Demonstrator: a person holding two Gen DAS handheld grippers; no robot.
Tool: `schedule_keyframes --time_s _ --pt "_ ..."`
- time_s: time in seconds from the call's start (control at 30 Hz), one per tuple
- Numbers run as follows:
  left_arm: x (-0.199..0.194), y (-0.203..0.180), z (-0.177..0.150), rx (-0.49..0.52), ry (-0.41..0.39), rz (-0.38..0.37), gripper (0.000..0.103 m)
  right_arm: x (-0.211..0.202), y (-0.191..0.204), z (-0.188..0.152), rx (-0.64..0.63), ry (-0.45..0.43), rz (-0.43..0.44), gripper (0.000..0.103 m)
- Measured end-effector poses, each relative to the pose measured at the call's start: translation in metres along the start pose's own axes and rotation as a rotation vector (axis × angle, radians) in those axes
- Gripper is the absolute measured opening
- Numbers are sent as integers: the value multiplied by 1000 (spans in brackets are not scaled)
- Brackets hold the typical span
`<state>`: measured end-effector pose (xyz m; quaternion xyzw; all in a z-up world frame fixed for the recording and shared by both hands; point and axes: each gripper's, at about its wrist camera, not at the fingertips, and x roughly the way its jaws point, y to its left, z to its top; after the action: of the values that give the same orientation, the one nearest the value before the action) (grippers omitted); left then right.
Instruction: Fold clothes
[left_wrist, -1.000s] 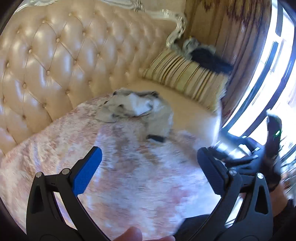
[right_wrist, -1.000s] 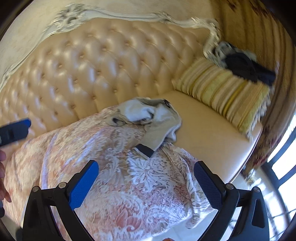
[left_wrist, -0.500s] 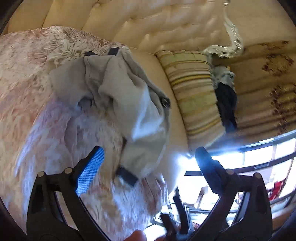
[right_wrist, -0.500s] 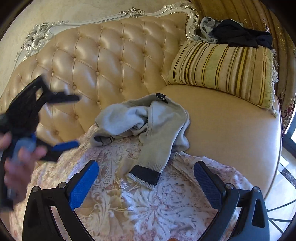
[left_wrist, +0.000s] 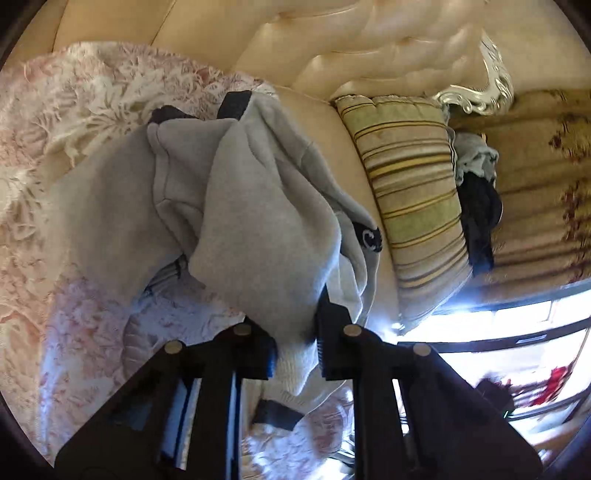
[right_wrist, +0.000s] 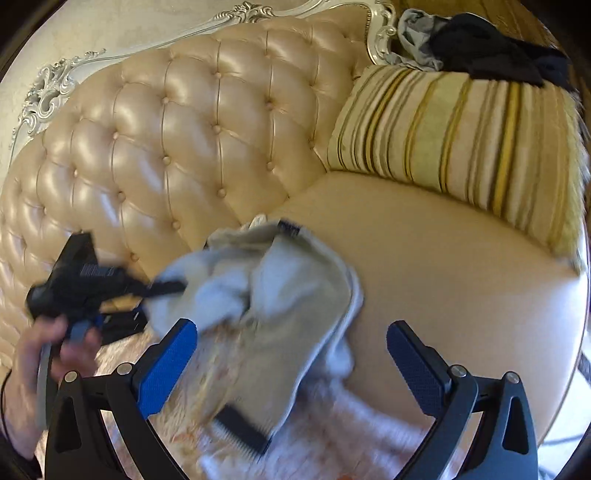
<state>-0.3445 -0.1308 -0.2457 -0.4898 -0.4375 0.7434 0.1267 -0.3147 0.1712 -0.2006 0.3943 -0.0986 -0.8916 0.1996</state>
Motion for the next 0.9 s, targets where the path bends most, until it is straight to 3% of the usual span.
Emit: schedule_keyframes --time_s 0.13,0.23,0.33,0.47,0.53,0.57,0.63,0.67,0.7,0.83,0.9 --pt "-16 4 -22 67 -22 27 18 24 -2 35 -43 22 23 103" --pt "-27 0 -34 162 -39 73 18 45 14 53 -125 52 47 103" --pt "-26 1 -35 183 -26 85 18 70 33 61 -220 105 42 103" --pt "-27 1 -35 195 -28 88 18 98 62 60 -399 160 9 103" --pt "-27 2 -36 195 -31 84 18 110 79 54 -547 173 -88 98" --pt "-27 2 -36 194 -32 81 18 116 83 51 -595 190 -109 90" --pt "-27 3 -37 190 -35 72 18 128 86 48 -646 230 -137 59" --pt "-28 4 -38 188 -37 68 18 135 85 47 -648 252 -147 35" --pt "-28 4 -38 186 -41 63 18 141 84 47 -650 274 -156 24" --pt "-33 3 -38 187 -56 53 18 150 77 47 -646 301 -154 16" --pt "-42 -1 -38 202 -76 50 18 129 73 58 -576 238 -133 15"
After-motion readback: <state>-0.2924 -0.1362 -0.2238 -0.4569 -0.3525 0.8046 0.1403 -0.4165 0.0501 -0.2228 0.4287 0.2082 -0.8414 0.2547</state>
